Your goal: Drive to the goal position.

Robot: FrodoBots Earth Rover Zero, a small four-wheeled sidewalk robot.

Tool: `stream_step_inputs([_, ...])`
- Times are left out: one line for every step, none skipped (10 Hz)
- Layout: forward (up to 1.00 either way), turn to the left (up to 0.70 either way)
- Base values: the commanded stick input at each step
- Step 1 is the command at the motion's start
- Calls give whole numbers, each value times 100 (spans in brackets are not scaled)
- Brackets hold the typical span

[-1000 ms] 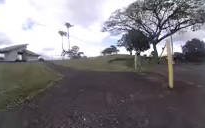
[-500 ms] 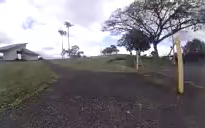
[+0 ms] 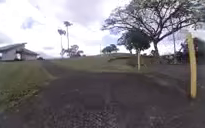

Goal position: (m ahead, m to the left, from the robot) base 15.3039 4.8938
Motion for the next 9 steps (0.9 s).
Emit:
stream_step_inputs([70, 0])
stream_step_inputs([70, 0])
stream_step_inputs([70, 0])
stream_step_inputs([70, 11])
stream_step_inputs([70, 29])
stream_step_inputs([70, 35])
stream_step_inputs([70, 35])
stream_step_inputs([70, 35])
stream_step_inputs([70, 35])
